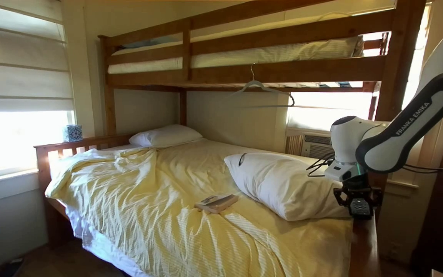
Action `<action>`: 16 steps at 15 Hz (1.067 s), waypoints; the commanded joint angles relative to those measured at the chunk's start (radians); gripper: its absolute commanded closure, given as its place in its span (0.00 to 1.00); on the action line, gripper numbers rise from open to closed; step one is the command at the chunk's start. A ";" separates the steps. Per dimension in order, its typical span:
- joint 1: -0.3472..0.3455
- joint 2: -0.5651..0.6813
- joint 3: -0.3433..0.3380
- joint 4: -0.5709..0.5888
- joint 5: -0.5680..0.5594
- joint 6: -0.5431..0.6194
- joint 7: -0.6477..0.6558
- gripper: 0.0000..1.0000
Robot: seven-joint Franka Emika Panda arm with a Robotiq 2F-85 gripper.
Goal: Put the remote control on the footboard of the bed.
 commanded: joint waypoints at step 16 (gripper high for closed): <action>-0.138 -0.002 -0.185 -0.027 -0.197 0.297 -0.147 0.64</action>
